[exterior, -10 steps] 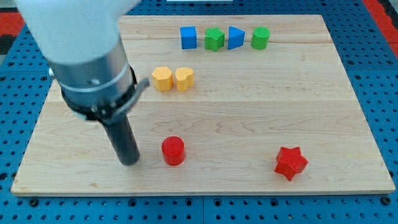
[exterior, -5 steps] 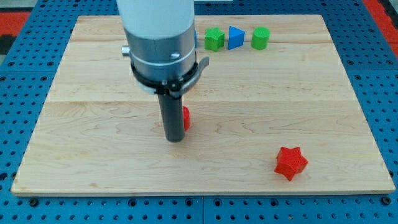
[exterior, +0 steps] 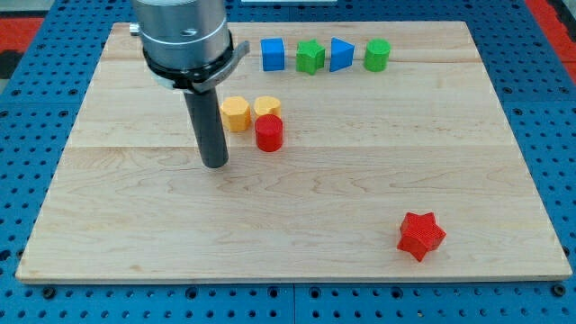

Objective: Move the red circle to the right of the yellow heart

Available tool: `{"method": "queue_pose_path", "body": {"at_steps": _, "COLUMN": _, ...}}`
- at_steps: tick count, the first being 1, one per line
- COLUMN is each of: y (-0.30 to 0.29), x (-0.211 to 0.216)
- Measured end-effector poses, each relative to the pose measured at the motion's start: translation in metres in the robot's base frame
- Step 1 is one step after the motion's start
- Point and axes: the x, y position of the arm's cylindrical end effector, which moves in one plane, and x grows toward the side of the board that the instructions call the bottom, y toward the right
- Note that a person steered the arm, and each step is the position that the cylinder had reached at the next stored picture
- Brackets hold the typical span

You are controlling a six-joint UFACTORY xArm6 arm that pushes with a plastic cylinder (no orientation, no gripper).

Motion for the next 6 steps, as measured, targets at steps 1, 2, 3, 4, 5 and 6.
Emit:
{"method": "queue_pose_path", "body": {"at_steps": 1, "y": 0.002, "x": -0.015}}
{"method": "queue_pose_path", "body": {"at_steps": 2, "y": 0.009, "x": -0.019}}
{"method": "queue_pose_path", "body": {"at_steps": 3, "y": 0.028, "x": -0.019}}
{"method": "queue_pose_path", "body": {"at_steps": 4, "y": 0.059, "x": -0.019}}
{"method": "queue_pose_path", "body": {"at_steps": 5, "y": 0.085, "x": -0.019}}
{"method": "queue_pose_path", "body": {"at_steps": 6, "y": 0.109, "x": -0.020}}
